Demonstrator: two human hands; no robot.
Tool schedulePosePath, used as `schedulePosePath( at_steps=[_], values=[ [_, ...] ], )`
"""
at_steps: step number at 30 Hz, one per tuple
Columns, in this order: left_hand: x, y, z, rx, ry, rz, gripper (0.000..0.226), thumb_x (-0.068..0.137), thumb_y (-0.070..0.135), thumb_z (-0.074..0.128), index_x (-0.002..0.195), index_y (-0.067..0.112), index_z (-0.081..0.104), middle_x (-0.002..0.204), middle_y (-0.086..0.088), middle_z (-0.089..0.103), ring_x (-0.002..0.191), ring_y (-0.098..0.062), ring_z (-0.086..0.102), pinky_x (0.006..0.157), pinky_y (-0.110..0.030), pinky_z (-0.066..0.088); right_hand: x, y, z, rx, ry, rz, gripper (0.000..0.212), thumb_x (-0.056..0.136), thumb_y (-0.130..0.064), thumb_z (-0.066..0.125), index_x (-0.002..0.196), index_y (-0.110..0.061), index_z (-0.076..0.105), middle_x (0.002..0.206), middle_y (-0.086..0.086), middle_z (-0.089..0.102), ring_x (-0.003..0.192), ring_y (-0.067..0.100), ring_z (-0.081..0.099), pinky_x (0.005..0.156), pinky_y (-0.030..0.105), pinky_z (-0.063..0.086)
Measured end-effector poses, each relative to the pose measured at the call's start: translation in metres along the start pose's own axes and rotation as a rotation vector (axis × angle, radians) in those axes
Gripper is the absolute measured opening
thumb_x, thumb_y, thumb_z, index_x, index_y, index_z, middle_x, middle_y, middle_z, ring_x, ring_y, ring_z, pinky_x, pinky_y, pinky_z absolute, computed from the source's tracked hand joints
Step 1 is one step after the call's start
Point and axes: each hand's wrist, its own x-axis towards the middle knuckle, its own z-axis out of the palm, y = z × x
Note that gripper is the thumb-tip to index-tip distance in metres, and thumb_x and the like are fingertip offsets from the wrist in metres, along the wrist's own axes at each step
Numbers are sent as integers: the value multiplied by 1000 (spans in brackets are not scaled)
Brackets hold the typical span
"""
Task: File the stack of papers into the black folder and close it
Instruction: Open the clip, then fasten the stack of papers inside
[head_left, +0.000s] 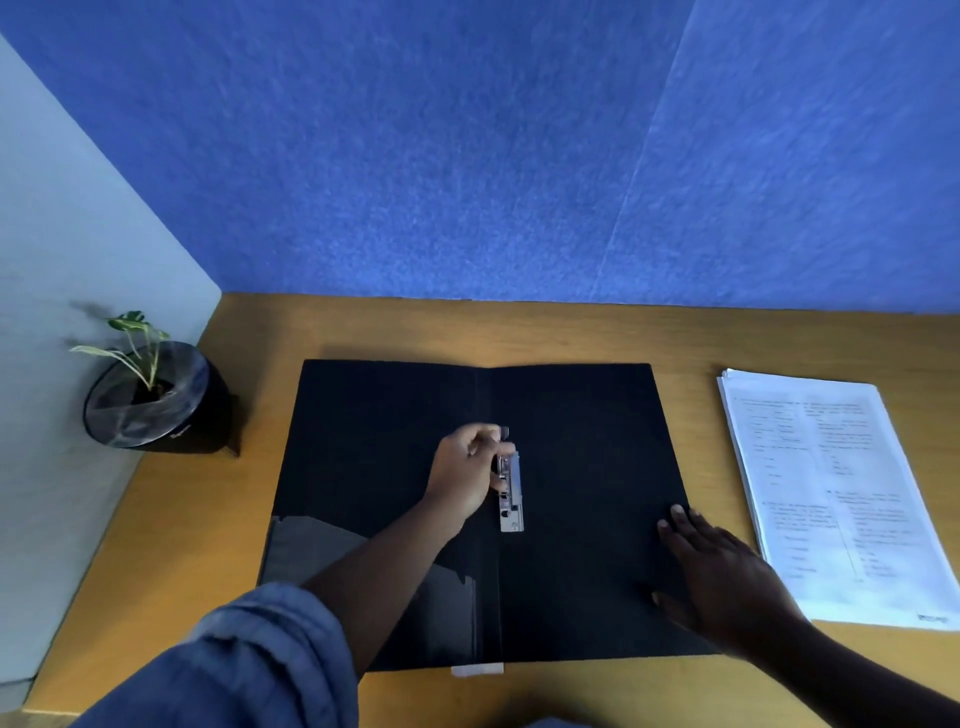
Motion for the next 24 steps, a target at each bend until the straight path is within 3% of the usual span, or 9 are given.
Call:
schedulePosePath(
  at_steps=[2,4,11,15,20,24],
  values=[
    [1,5,2,-21,6,-19,33,101,33,50,129,14,53,123,6,65,51,-7,65,44,-11,44,0,-2,0,26,10,15,90,86,-72,36,156,-20,13,166,3,7,152,16,6,121,32,12],
    [-1,9,3,-4,17,-18,43,100,39,51,136,16,48,125,8,58,57,-6,69,49,-13,46,-1,-4,0,39,18,31,91,85,-75,33,156,-22,12,166,1,6,152,15,5,120,32,11],
    [-33,12,30,29,215,28,35,97,38,56,123,15,57,110,8,63,81,-12,71,72,-31,57,-2,4,-10,291,22,74,82,89,-67,41,156,-30,11,165,-5,12,151,13,7,121,36,10],
    [-57,15,82,83,174,48,29,95,33,60,120,19,59,111,7,66,96,-18,68,86,-38,56,-3,47,-27,438,142,197,80,89,-59,52,155,-29,19,163,-6,23,149,17,22,117,39,27],
    [-68,27,174,130,-1,30,39,94,32,62,129,18,54,113,10,62,93,-1,61,68,-14,45,-18,133,-34,528,278,424,74,86,-46,66,148,-14,38,154,2,43,142,20,38,111,37,35],
    [-69,33,245,168,-95,-99,49,93,37,62,135,17,48,126,3,59,87,2,58,61,-11,42,-32,191,-31,584,266,616,74,82,-38,73,142,-4,45,148,13,48,133,31,48,107,39,40]
  ],
)
